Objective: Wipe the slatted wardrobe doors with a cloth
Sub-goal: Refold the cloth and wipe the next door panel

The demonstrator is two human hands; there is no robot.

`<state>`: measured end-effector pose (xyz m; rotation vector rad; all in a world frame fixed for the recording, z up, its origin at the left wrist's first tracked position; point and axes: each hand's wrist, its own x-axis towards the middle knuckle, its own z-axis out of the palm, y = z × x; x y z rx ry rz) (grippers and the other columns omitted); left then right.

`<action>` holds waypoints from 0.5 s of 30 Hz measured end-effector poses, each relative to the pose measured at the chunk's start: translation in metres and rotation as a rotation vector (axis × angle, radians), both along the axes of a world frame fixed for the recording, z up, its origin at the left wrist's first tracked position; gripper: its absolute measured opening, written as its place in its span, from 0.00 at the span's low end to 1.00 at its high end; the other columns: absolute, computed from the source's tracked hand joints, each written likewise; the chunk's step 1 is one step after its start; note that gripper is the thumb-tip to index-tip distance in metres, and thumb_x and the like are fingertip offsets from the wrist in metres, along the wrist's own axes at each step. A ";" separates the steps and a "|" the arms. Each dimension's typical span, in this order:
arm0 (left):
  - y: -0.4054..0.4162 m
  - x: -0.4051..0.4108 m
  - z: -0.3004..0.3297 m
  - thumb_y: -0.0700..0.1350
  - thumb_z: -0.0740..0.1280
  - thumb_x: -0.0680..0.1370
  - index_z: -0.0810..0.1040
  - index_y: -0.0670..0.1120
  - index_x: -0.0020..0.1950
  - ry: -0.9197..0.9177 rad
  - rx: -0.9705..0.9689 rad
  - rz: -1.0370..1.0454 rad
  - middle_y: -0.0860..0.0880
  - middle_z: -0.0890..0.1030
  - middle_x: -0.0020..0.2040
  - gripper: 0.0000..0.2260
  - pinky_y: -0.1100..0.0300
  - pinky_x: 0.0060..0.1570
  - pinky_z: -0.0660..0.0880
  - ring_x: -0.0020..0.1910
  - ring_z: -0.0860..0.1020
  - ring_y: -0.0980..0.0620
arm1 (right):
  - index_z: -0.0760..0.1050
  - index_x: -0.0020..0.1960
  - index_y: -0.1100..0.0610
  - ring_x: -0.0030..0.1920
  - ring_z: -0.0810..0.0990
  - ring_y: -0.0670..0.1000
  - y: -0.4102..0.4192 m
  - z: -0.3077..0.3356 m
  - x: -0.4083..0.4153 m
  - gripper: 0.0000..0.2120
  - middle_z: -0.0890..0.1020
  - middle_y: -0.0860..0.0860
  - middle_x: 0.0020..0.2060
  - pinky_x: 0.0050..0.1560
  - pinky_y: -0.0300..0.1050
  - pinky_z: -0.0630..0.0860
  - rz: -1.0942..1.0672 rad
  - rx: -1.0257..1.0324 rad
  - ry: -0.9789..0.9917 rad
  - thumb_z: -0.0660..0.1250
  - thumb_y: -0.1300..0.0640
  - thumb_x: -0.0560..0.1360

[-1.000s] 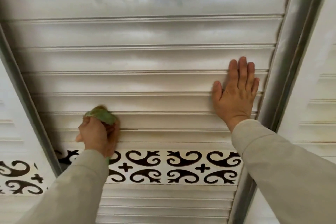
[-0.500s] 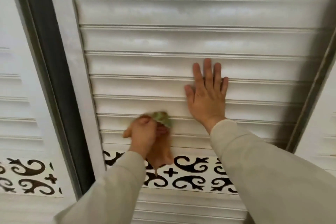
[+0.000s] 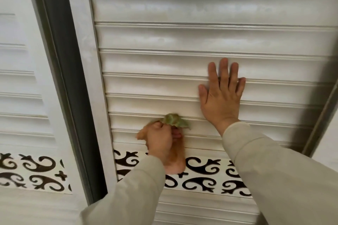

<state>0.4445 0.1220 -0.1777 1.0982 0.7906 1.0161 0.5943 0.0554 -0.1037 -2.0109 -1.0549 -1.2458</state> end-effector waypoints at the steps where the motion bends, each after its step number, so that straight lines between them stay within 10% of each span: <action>1: -0.001 0.003 0.000 0.39 0.59 0.81 0.80 0.36 0.51 0.016 0.003 -0.017 0.39 0.84 0.35 0.11 0.53 0.35 0.81 0.33 0.83 0.43 | 0.48 0.81 0.49 0.79 0.44 0.60 0.000 0.000 0.000 0.32 0.47 0.53 0.80 0.75 0.61 0.40 0.006 0.005 -0.004 0.54 0.43 0.81; 8: 0.033 -0.051 -0.026 0.38 0.60 0.80 0.80 0.46 0.45 0.132 -0.047 0.244 0.45 0.83 0.39 0.10 0.54 0.45 0.79 0.44 0.83 0.44 | 0.49 0.81 0.49 0.79 0.45 0.60 0.000 -0.002 0.001 0.31 0.48 0.53 0.80 0.76 0.60 0.39 0.007 0.034 -0.033 0.53 0.42 0.82; 13: 0.059 -0.086 -0.029 0.46 0.58 0.80 0.77 0.44 0.61 -0.175 -0.347 0.384 0.48 0.75 0.39 0.13 0.58 0.39 0.74 0.36 0.75 0.51 | 0.51 0.81 0.50 0.79 0.47 0.61 0.002 -0.003 0.003 0.31 0.51 0.54 0.80 0.76 0.60 0.40 -0.020 0.078 -0.062 0.54 0.42 0.82; 15: 0.055 -0.086 -0.027 0.47 0.59 0.79 0.76 0.46 0.50 -0.214 -0.367 0.330 0.48 0.74 0.39 0.08 0.61 0.34 0.76 0.35 0.74 0.51 | 0.52 0.81 0.51 0.79 0.48 0.61 0.003 -0.003 0.004 0.31 0.52 0.55 0.80 0.76 0.61 0.41 -0.023 0.091 -0.079 0.54 0.43 0.81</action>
